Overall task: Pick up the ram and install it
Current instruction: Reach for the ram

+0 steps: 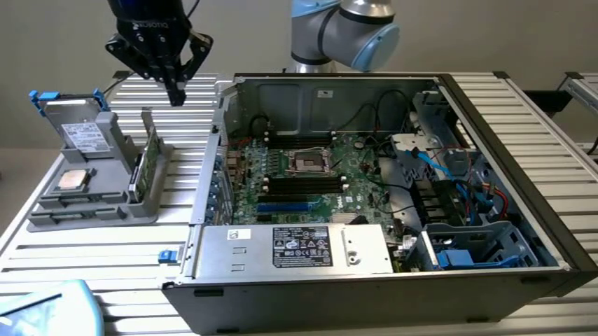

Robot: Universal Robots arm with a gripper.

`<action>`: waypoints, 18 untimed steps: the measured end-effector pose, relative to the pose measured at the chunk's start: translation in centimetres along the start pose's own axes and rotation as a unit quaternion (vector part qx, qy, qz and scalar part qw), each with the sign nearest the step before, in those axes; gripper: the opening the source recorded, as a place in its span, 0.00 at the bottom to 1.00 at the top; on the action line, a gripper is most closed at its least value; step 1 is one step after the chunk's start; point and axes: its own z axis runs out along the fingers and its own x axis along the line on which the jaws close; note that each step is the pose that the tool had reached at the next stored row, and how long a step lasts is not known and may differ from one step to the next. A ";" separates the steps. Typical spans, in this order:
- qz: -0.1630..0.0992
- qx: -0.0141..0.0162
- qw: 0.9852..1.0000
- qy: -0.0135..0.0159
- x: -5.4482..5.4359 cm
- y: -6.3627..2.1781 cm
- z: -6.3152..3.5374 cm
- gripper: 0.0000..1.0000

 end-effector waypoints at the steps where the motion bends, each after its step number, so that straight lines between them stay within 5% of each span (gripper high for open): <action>1: -0.001 0.001 1.000 0.001 0.1 -0.01 0.02 0.10; 8: -0.004 0.007 1.000 0.006 1.4 -0.13 0.32 0.10; 18: -0.009 0.009 1.000 0.009 3.3 -0.42 0.72 0.10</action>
